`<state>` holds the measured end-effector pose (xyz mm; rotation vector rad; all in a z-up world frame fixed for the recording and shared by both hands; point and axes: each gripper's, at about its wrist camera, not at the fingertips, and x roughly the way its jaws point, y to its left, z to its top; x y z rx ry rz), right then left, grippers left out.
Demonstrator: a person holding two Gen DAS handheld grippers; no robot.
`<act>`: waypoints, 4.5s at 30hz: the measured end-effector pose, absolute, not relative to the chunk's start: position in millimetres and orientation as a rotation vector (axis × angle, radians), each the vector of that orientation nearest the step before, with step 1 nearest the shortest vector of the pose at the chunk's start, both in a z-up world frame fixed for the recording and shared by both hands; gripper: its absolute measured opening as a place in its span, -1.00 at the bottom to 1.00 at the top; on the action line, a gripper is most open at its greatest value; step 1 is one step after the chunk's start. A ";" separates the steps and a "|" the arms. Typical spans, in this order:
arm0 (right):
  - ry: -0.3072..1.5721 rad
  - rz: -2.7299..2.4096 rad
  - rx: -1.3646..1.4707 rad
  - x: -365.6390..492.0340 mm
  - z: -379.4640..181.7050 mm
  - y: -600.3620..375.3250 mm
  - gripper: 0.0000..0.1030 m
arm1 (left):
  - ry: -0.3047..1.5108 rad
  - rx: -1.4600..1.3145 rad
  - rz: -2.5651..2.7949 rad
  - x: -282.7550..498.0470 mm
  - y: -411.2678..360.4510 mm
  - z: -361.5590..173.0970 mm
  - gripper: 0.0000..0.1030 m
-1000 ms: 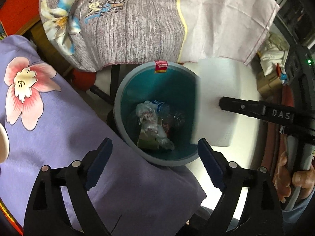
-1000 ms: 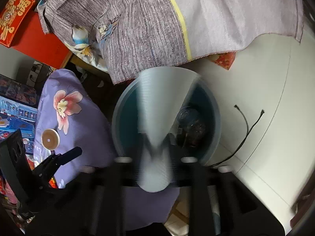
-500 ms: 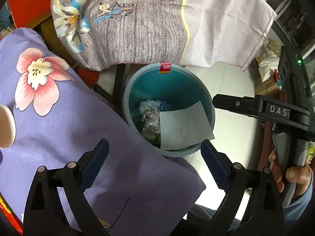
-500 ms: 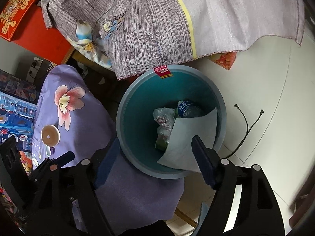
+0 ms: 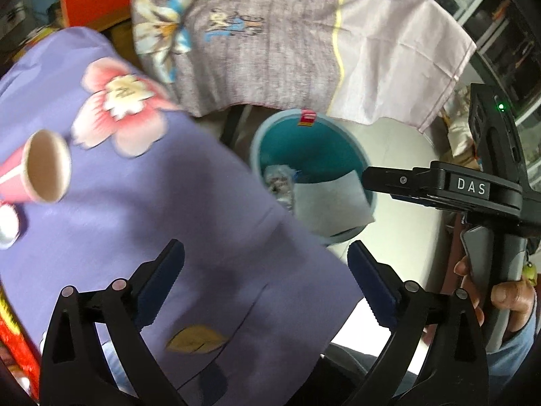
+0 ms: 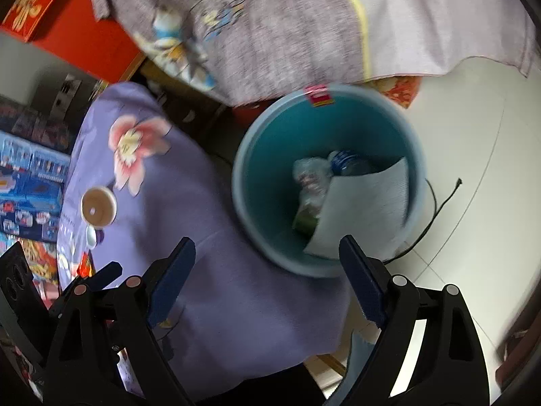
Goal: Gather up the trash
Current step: 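Move both grippers back over the table toward the snack wrappers, then grasp the orange Ovaltine wafer wrapper with the left gripper while the right gripper grasps the red snack bag, then carry both wrappers over the wastebasket and open the right gripper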
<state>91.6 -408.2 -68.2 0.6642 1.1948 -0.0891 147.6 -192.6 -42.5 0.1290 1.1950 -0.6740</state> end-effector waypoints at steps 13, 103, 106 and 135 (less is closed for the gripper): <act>1.244 0.067 0.511 102.0 -50.7 -286.6 0.61 | 1.153 0.006 -0.506 128.0 -60.6 -28.0 0.89; 1.182 0.364 0.071 113.3 -43.7 -42.9 -0.67 | 1.092 -0.224 -0.291 77.2 171.5 -49.2 -0.14; 1.157 0.350 0.117 109.2 -33.5 -69.0 -0.67 | 1.075 -0.201 -0.318 78.8 153.6 -37.6 -0.14; 1.074 -0.080 0.559 58.5 -53.1 -414.5 -0.61 | 1.140 0.175 -0.807 125.8 -194.0 -26.8 -0.14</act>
